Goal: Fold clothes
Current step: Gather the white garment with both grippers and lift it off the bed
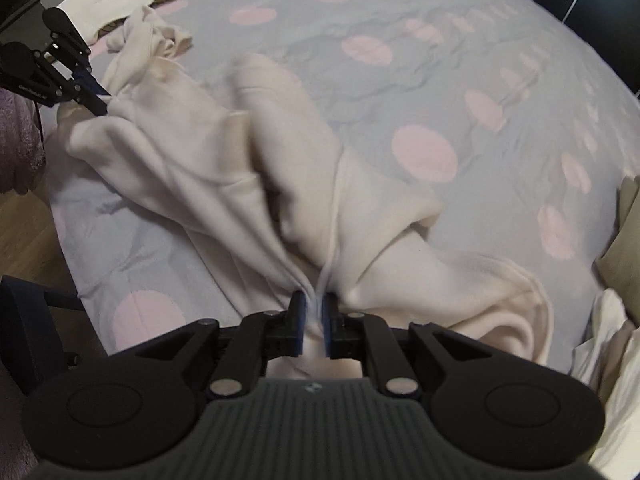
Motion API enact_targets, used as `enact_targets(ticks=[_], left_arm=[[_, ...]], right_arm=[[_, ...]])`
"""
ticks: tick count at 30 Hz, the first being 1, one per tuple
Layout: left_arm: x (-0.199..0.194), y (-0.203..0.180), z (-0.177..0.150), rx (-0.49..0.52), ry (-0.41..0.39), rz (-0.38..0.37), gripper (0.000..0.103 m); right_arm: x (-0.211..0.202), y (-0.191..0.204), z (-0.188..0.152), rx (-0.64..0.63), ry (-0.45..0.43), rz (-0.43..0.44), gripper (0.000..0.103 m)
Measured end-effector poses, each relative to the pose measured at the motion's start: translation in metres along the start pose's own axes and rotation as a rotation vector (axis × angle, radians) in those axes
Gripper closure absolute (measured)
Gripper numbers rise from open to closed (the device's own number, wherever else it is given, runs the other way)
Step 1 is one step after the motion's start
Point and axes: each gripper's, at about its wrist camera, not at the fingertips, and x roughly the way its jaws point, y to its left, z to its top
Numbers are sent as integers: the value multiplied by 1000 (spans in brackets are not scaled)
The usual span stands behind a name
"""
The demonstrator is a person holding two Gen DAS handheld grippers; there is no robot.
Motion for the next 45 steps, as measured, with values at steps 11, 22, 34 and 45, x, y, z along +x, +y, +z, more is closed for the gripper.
enact_targets(ticks=[11, 22, 34, 45], left_arm=[[-8, 6, 7, -56, -101, -3, 61], [15, 7, 7, -101, -31, -35, 61], [-1, -5, 14, -32, -164, -34, 61], [-7, -20, 19, -4, -199, -37, 100]], right_arm=[[-26, 10, 12, -76, -110, -25, 71], [-13, 10, 20, -58, -142, 60, 71], [-4, 9, -3, -65, -61, 89, 99], [-4, 0, -1, 10, -107, 27, 98]])
